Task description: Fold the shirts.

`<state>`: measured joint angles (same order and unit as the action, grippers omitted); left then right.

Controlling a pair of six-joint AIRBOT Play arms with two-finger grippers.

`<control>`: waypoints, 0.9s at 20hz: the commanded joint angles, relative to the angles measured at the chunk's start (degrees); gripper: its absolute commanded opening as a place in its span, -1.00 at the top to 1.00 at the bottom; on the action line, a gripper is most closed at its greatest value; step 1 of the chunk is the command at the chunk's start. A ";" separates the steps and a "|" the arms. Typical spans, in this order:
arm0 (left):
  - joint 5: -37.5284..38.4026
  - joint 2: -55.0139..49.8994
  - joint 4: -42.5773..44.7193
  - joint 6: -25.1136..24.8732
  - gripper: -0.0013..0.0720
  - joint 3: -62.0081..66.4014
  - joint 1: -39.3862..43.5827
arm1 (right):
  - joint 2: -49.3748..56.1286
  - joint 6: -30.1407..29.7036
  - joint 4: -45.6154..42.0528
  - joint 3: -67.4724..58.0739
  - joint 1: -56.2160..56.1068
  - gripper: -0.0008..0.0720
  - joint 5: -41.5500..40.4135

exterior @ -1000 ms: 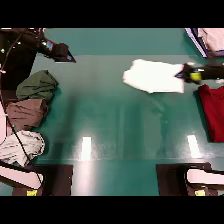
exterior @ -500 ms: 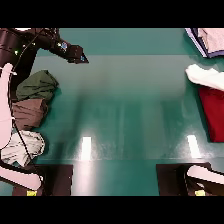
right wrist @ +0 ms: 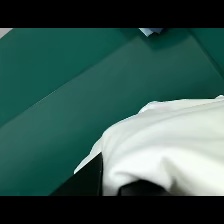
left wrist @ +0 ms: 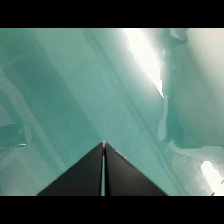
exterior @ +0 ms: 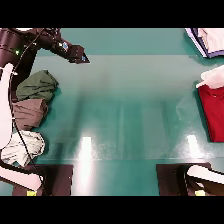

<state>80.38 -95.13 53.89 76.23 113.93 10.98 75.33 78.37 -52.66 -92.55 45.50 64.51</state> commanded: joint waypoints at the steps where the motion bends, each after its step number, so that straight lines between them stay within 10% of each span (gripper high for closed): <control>1: 0.15 0.02 0.02 -0.15 0.90 -0.02 -0.04 | -0.28 0.02 -0.20 -2.38 0.17 0.94 5.22; 16: 0.17 0.02 0.15 -1.73 0.90 -0.02 -0.02 | -5.14 10.78 -37.03 3.48 0.39 0.91 30.51; 18: 0.28 0.02 0.15 -1.70 0.90 -0.02 -0.04 | -5.14 10.82 -42.12 6.64 0.39 0.12 31.98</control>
<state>80.55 -95.13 54.04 74.65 113.93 10.98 70.28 88.44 -86.80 -89.45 45.87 92.01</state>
